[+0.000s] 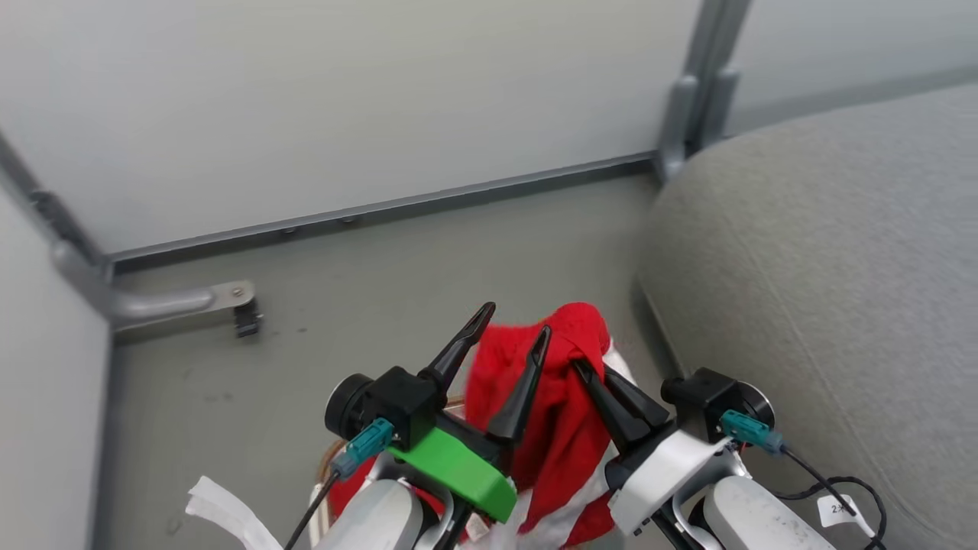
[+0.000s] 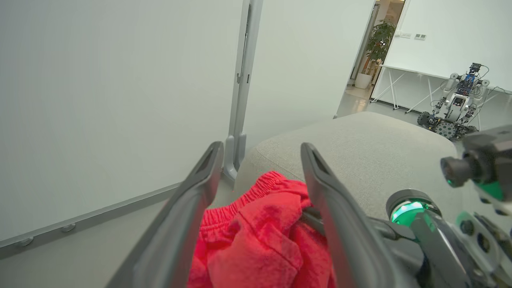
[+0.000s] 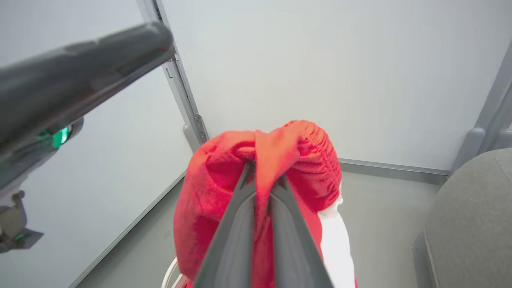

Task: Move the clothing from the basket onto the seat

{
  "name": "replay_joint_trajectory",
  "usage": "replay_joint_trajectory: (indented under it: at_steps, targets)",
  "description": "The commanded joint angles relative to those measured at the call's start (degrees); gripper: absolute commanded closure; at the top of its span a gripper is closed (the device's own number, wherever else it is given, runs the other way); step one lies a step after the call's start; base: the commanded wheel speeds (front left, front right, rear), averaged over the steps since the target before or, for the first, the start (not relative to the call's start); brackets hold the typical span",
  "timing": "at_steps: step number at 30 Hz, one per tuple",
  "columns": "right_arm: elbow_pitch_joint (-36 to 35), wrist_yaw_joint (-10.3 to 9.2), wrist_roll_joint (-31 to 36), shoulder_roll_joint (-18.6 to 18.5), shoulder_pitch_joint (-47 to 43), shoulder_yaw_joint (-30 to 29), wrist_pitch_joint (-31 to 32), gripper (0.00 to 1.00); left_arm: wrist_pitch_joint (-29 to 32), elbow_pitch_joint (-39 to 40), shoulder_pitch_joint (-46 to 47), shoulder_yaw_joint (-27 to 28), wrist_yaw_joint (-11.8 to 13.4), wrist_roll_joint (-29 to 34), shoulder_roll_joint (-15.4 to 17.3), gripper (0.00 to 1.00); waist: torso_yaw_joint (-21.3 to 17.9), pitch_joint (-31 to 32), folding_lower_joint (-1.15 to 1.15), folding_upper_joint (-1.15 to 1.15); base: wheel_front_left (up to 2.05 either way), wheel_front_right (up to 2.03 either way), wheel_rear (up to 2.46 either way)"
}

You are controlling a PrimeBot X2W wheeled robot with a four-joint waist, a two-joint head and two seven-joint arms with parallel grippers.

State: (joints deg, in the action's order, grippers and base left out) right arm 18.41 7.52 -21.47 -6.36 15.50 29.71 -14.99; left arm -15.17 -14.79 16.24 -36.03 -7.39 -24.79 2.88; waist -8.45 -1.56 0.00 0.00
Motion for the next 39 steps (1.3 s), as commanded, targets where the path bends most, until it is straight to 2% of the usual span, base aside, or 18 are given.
replay_joint_trajectory:
  at_steps: [1, 9, 15, 22, 35, 39]
  targets:
    - [-1.0, -0.06, -0.3, -0.2, -0.8, -0.3, -0.3, 1.00, 0.0, -0.2, -0.3, 0.3, -0.2, 0.5, 0.0, 0.00, -10.0, -2.2, 0.00, 0.00, 0.00, 0.00, 0.00]
    - [-3.3, -0.06, -1.6, -0.8, -1.7, -1.9, -0.3, 1.00, 0.0, -1.5, 1.4, 1.4, -0.2, 2.7, 0.2, 0.00, -20.4, -5.0, 0.00, 0.00, 0.00, 0.00, 0.00]
    - [-5.4, -0.06, -0.9, -2.2, -1.6, -6.0, -0.3, 1.00, 0.0, -2.7, 3.7, -0.8, -0.2, 2.5, 0.2, 0.00, -21.5, -7.6, 0.00, 0.00, 0.00, 0.00, 0.00]
    - [-6.1, -0.06, 0.4, -7.2, 7.3, -9.2, -0.3, 1.00, 0.0, -3.1, 6.0, -0.9, -0.2, 4.7, 2.1, 0.00, -21.8, -14.2, 0.00, 0.00, 0.00, 0.00, 0.00]
    - [-0.7, -0.07, 1.9, -22.2, 31.8, -18.0, -0.3, 1.00, 0.0, -3.3, 15.2, -6.7, -0.2, 5.8, 7.7, 0.00, -15.7, -31.0, 0.00, 0.00, 0.00, 0.00, 0.00]
    - [3.1, -0.07, 1.1, -25.4, 37.4, -21.6, -0.3, 1.00, 0.0, -3.2, 18.0, -7.9, -0.2, 5.8, 8.4, 0.00, -13.8, -34.6, 0.00, 0.00, 0.00, 0.00, 0.00]
